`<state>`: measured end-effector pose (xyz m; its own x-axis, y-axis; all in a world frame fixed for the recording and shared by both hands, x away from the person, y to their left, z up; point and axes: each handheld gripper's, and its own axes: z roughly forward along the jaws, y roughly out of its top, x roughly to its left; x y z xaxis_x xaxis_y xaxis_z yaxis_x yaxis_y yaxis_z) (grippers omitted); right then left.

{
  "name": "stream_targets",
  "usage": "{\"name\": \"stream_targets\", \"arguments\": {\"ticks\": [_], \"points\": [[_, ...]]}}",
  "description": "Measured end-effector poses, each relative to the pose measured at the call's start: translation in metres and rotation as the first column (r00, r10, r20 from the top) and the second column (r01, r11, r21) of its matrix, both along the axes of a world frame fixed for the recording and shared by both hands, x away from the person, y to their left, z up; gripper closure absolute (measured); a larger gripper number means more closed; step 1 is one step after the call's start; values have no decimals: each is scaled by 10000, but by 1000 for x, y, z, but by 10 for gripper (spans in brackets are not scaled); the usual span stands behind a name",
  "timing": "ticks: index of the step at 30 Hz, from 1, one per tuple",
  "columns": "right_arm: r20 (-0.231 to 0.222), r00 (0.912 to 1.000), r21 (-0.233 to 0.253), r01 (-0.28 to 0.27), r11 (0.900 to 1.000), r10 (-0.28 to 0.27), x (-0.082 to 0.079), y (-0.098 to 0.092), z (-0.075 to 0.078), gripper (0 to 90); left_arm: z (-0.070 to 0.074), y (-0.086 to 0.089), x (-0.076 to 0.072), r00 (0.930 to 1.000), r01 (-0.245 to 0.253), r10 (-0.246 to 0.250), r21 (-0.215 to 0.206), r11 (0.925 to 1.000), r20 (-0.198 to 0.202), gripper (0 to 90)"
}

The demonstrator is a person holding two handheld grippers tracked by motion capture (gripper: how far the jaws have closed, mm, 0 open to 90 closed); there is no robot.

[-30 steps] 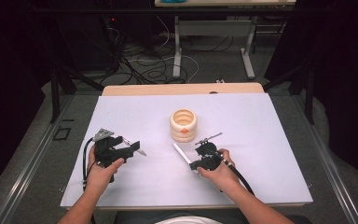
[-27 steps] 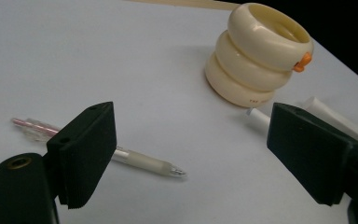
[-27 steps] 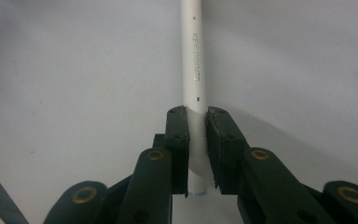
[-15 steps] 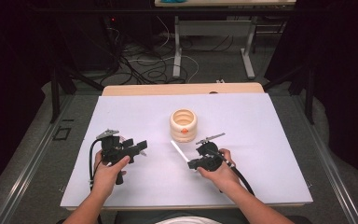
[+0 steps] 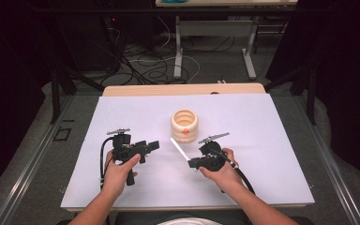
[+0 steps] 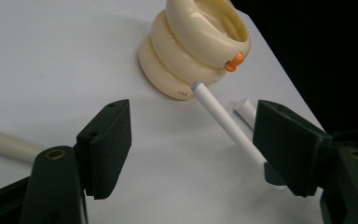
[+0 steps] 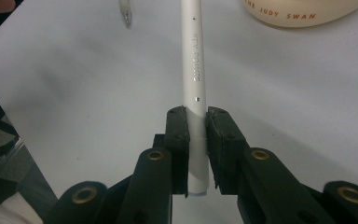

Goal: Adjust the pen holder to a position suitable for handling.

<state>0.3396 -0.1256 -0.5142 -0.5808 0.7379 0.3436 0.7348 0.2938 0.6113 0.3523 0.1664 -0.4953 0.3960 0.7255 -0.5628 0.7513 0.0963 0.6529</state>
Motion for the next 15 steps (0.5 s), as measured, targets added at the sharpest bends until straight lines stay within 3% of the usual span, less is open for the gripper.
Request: {"name": "stream_targets", "arguments": {"ticks": [7,11,15], "points": [[74,10000,204,21,9998,-22,-1,-2,4,792,-1,-14,5,9973,-8,-54,-852,9964,-727,309],[199,9998,404,7,9992,-15,-2,-3,5,791,-2,-22,7,9948,-79,-24,-1005,9949,-1021,339],[95,9999,190,-76,9998,74,-3,-4,8,791,-3,-27,8,9883,41,-208,-1097,9940,-1511,375]]}}
